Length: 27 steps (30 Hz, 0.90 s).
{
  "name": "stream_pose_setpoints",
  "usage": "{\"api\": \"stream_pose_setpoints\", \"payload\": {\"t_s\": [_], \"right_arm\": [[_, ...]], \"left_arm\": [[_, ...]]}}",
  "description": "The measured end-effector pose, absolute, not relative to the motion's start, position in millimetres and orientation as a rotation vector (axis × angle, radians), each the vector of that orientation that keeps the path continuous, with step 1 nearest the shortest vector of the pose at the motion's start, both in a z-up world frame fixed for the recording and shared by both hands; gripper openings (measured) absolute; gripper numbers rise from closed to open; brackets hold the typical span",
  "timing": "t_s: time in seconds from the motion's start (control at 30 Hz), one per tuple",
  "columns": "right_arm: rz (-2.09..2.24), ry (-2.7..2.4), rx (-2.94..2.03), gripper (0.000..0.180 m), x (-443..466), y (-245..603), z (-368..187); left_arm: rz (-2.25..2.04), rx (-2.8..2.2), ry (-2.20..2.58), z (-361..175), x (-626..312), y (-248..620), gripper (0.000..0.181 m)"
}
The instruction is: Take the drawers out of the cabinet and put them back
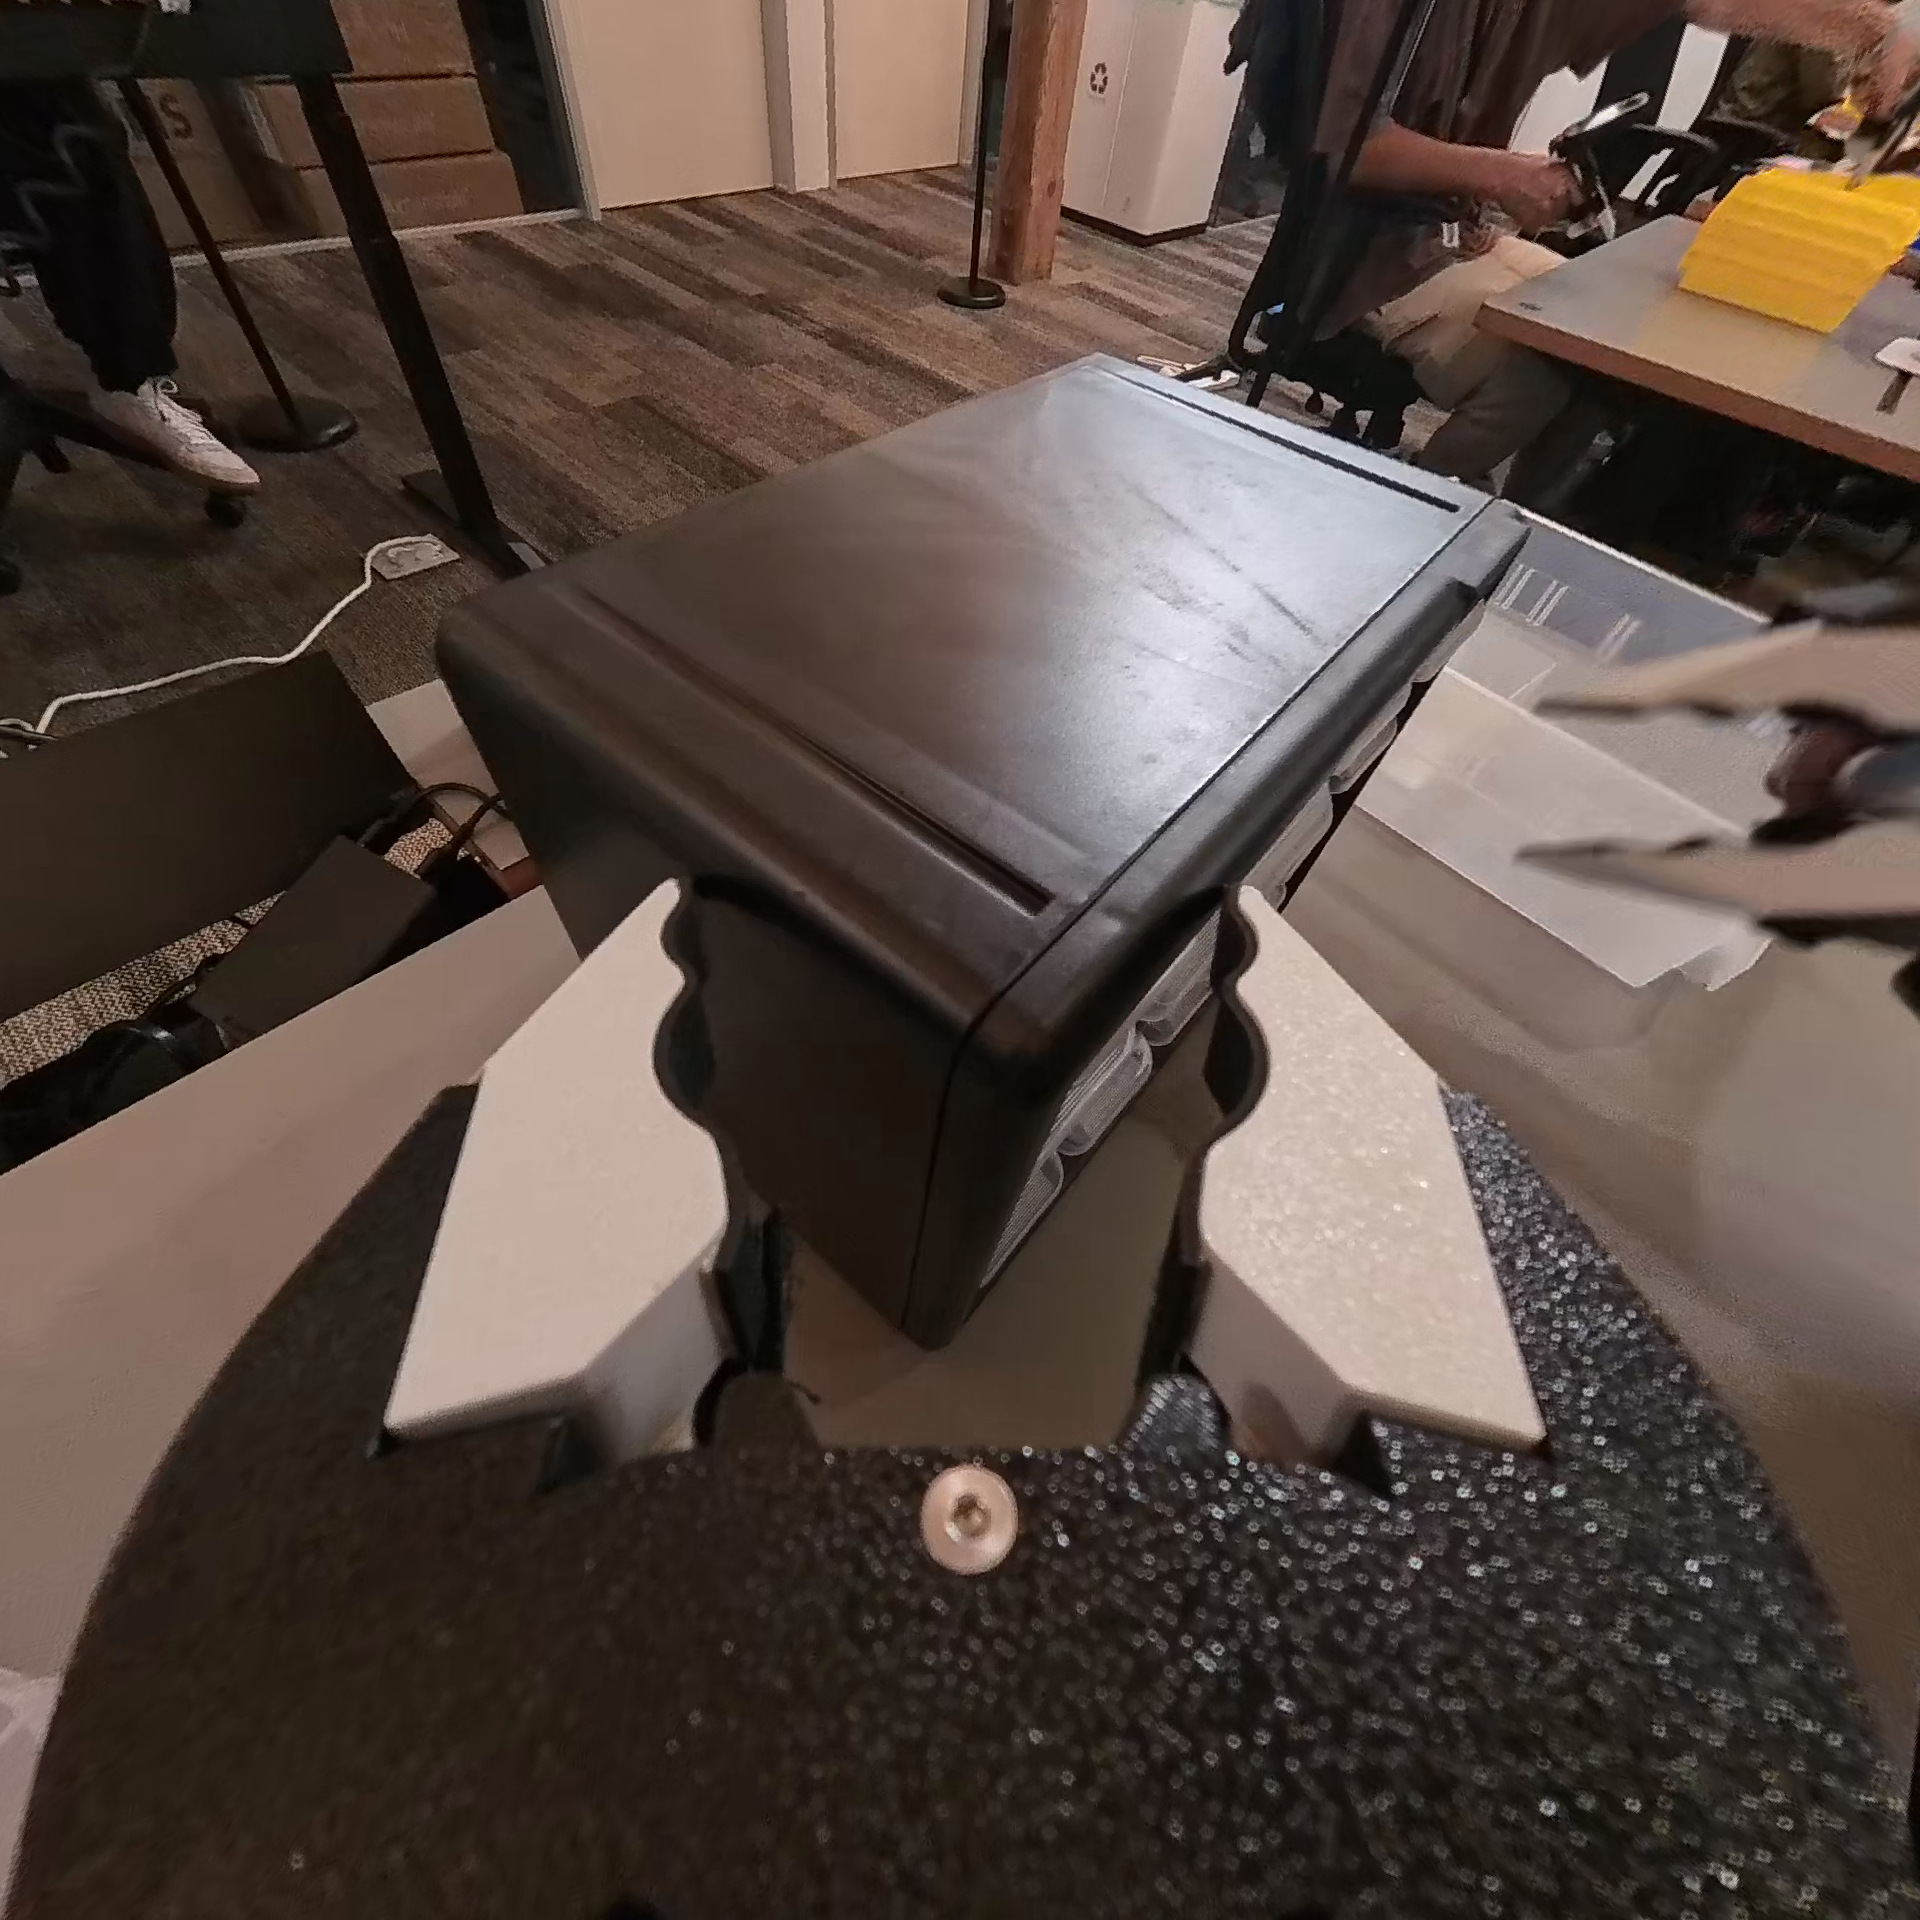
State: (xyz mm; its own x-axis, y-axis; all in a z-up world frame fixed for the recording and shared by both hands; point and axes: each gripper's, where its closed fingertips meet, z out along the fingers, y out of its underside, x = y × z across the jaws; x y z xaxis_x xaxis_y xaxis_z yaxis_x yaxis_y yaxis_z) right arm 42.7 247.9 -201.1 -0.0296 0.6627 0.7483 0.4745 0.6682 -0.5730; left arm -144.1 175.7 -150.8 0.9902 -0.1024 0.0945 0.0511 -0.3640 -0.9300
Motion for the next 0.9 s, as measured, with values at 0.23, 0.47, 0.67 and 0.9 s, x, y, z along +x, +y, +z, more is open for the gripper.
{"api": "stream_pose_setpoints", "payload": {"t_s": [0.23, 0.47, 0.67, 0.9], "right_arm": [[-0.341, -1.838, -0.507, 0.038, -23.4, 226.5, -261.5], [-0.476, -1.711, -0.445, 0.018, -38.8, 240.0, -258.1], [-0.475, -1.709, -0.441, 0.008, -28.8, 225.6, -255.5], [-0.274, -1.798, -0.461, 0.029, 0.4, 181.7, -262.3]], "left_arm": [[-0.151, -1.941, 0.032, -151.1, -143.8, 175.9, 0.097], [-0.152, -1.942, 0.037, -151.0, -144.0, 176.1, 0.097], [-0.155, -1.940, 0.039, -150.9, -144.1, 176.1, 0.097], [-0.158, -1.940, 0.043, -150.9, -144.4, 176.2, 0.097]]}}
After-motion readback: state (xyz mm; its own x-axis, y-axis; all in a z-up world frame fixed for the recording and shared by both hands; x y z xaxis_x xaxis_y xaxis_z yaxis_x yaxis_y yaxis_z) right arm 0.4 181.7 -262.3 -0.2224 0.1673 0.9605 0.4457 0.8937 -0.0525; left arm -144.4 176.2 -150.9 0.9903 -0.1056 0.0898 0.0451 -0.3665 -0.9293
